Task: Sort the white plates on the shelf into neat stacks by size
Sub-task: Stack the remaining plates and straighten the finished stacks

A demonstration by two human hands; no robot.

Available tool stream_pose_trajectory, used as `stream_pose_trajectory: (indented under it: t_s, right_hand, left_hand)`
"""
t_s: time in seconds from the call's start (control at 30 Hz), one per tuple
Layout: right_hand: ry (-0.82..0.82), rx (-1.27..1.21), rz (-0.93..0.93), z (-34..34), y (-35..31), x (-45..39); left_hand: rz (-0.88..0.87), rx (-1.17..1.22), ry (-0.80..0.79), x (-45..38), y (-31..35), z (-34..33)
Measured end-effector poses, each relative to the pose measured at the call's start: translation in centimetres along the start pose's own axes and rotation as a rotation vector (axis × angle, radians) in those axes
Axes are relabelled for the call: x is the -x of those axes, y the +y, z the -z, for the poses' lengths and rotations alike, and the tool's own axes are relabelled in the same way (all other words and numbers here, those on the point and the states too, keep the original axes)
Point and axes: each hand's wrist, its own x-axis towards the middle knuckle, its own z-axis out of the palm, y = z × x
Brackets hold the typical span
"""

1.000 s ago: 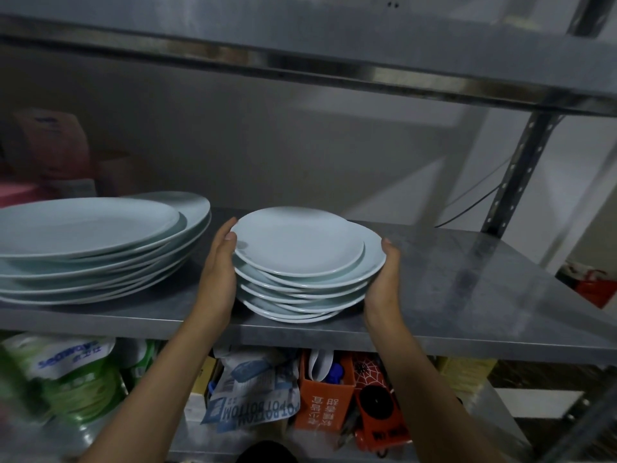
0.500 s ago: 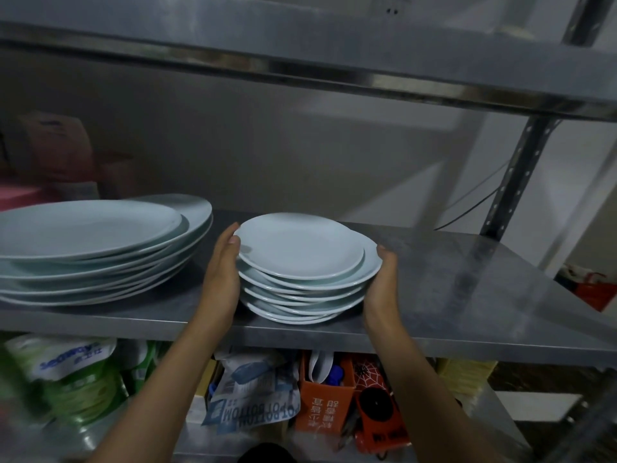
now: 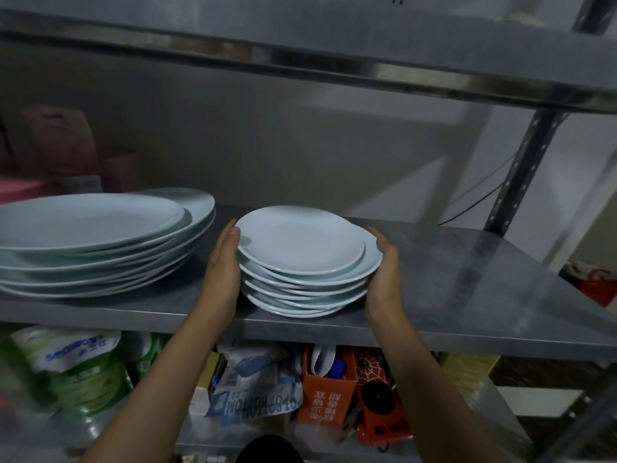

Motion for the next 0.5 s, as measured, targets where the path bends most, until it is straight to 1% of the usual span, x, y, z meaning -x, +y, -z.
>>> stream_pose_trajectory:
  t_s: [0.27, 0.43, 0.5]
  right_hand:
    - [-0.005, 0.065, 0.009, 0.1, 0.2, -0.1]
    - [-0.033, 0.164, -0.028, -0.9, 0.4, -0.2]
    - [-0.039, 0.202, -0.034, -1.1, 0.7, -0.3]
  left_hand:
    - [-0.007, -0.08, 0.015, 0.6, 0.3, -0.2]
    - [-0.073, -0.198, -0.042, 1.1, 0.2, -0.5]
    - [-0.066, -0.212, -0.052, 1.0, 0.0, -0.5]
